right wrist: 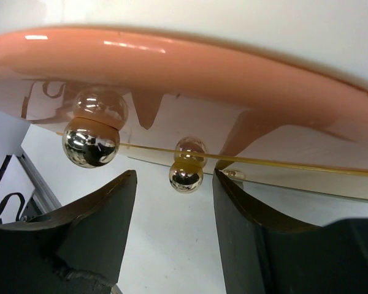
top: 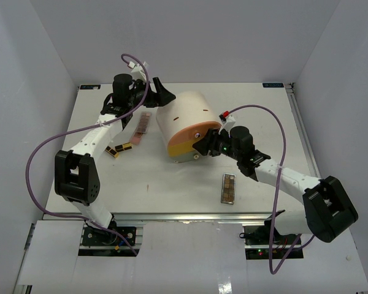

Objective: Organize the makeup

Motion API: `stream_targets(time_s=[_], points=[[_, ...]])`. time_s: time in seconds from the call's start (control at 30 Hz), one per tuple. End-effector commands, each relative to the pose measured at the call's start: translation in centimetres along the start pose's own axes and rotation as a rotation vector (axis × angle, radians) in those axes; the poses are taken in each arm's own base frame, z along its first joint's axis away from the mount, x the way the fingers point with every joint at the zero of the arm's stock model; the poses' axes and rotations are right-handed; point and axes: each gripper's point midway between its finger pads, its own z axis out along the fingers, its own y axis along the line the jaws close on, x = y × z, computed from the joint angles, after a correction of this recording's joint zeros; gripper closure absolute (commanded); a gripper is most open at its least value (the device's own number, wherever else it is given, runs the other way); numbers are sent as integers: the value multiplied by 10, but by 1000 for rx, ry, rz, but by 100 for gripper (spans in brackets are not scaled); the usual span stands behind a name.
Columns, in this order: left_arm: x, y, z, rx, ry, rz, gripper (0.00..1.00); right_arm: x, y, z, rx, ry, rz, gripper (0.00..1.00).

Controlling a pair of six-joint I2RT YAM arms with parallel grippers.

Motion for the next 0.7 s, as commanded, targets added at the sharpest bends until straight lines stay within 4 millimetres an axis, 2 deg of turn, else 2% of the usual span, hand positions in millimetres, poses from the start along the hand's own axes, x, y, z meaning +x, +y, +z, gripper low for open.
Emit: stream_targets(time_s=[0.0,0.13,0.27,0.5,0.67], points=[[-7,-9,-2,26,-31,13,13,-6,4,9,-1,-42,31,42],[-5,-8,-2,25,-27,9,13,-5,3,11,9,-47,30,43],[-4,-7,-1,26,-28,5,13,-7,-1,11,31,-59,20,50],[1,-5,0,25,-25,-12,13,-4,-6,10,47,-59,1,81],[3,-2,3,23,-22,-29,13,0,12,-4,-39,-19,-50,90]])
